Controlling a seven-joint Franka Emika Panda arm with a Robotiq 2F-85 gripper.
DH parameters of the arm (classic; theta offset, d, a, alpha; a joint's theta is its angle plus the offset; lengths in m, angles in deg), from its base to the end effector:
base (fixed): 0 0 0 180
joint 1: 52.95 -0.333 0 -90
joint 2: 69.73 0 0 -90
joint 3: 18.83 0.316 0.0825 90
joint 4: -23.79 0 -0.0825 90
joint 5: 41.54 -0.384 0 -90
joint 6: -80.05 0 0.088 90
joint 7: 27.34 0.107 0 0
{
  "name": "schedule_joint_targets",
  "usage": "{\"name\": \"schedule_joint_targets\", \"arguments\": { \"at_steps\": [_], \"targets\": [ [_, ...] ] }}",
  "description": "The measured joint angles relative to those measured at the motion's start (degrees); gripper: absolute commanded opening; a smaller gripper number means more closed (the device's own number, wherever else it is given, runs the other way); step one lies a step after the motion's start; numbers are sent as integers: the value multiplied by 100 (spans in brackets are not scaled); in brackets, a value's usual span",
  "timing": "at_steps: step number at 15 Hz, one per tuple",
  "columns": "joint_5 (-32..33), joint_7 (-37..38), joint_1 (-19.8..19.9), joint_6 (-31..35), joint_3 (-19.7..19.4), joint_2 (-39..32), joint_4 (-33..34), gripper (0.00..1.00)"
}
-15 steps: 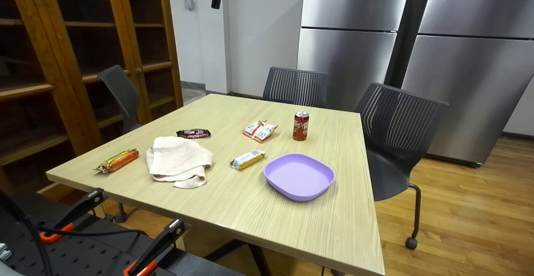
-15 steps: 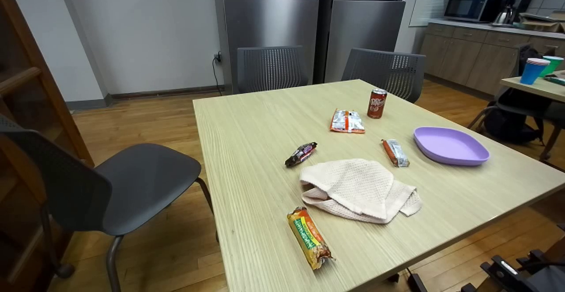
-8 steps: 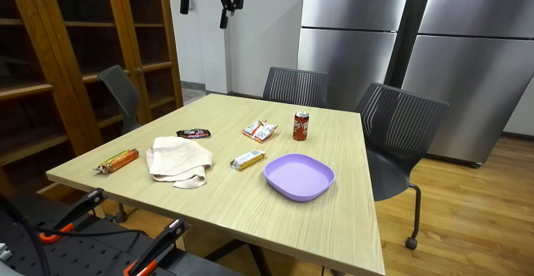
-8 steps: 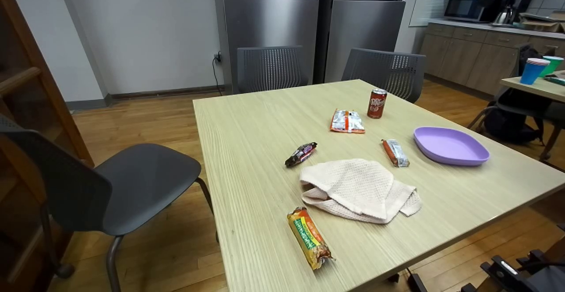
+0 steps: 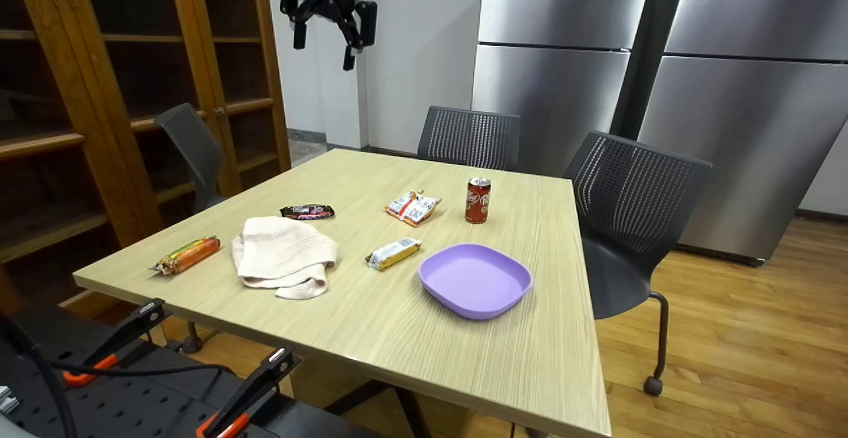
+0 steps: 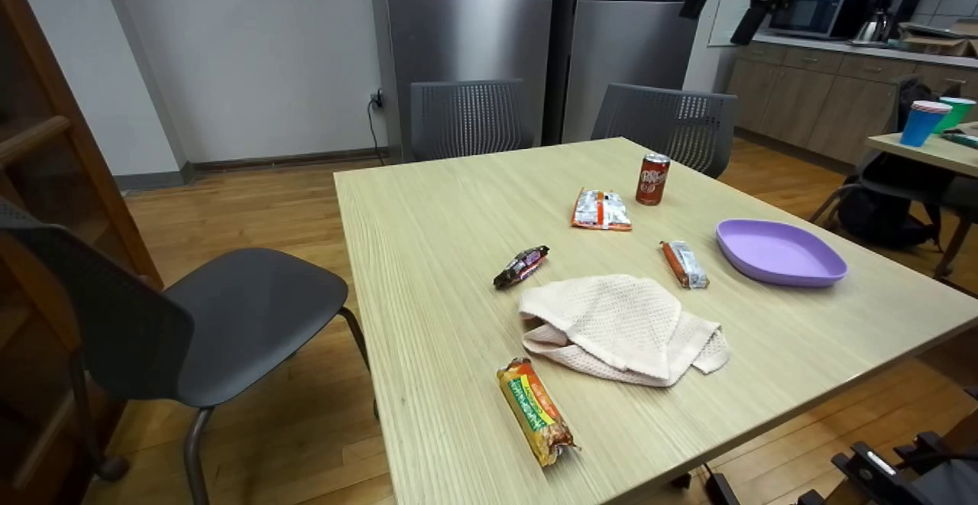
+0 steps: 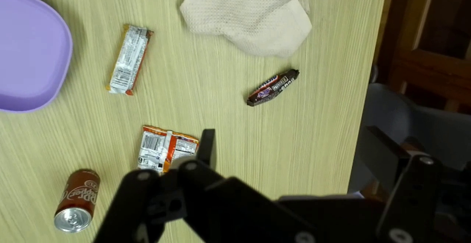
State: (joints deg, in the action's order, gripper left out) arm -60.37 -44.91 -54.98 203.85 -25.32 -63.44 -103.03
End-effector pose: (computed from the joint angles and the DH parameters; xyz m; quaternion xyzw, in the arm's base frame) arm 0.5145 -0.0281 0.4320 -0.9888 -0.0261 -0.0543 0.1367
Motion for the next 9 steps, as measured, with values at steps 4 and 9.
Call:
{"name": "schedule_joint_targets", "arguments": {
  "at_steps": [4, 9],
  "targets": [
    [-296, 619, -78, 797, 341, -288, 0, 100],
    [-372, 1445, -182, 1751, 654, -665, 1, 100]
  ]
}}
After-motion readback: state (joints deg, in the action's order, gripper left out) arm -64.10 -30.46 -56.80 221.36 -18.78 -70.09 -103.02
